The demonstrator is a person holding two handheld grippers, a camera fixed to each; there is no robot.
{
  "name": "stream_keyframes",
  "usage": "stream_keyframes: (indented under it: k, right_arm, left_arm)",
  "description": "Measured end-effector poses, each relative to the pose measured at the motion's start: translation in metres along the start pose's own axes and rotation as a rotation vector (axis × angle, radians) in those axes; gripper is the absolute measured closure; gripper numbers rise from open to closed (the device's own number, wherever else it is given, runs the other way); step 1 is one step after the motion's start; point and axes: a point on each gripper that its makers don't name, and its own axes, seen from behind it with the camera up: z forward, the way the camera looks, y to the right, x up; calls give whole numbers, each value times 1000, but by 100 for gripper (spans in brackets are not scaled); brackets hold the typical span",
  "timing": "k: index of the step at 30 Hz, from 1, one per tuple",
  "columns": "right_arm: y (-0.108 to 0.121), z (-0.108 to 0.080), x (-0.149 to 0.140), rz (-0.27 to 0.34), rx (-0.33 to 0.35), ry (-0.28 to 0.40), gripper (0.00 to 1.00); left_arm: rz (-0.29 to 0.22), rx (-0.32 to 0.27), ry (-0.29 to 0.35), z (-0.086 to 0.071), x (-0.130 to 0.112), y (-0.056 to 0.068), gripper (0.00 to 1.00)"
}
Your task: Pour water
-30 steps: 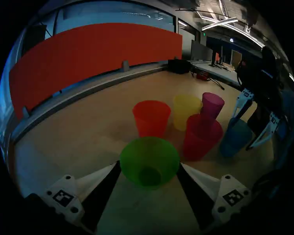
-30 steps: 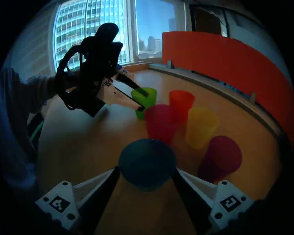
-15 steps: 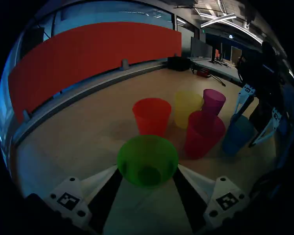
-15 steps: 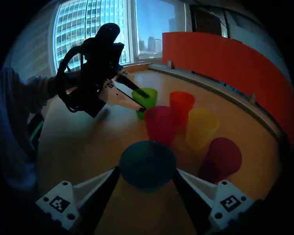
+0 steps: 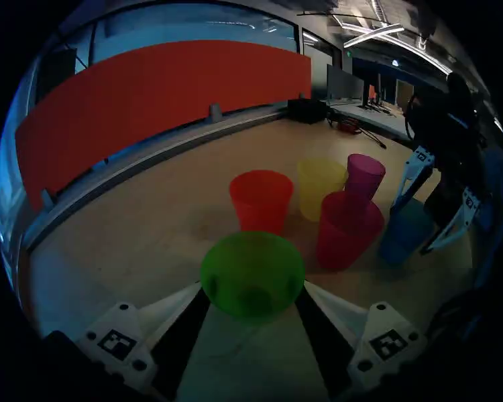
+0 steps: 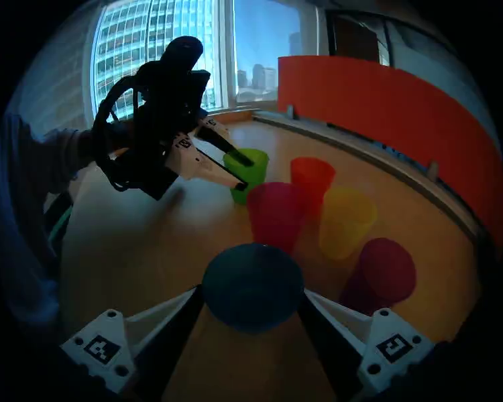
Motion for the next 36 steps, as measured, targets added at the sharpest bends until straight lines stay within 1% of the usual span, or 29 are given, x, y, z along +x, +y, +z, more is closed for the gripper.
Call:
stream_keyframes:
  k: [3, 11, 17, 27, 36]
  right_arm:
    - [2, 1, 0, -5, -13, 8, 9]
    - [1, 1, 2, 9, -20, 31, 11]
    - [0, -4, 12, 22, -29, 71, 10]
    - [-3, -29, 39, 19, -52, 150, 11]
    - [-6, -56, 71, 2, -77, 231, 11]
  left_arm:
    - [-5, 0, 4, -2, 1, 0, 16]
    - [-13, 3, 23, -12, 6, 2, 16]
    - [-21, 5, 51, -26, 11, 6, 17]
    - [-55, 18, 140, -62, 33, 10, 17]
    - [-45, 48, 232, -99, 62, 14, 17]
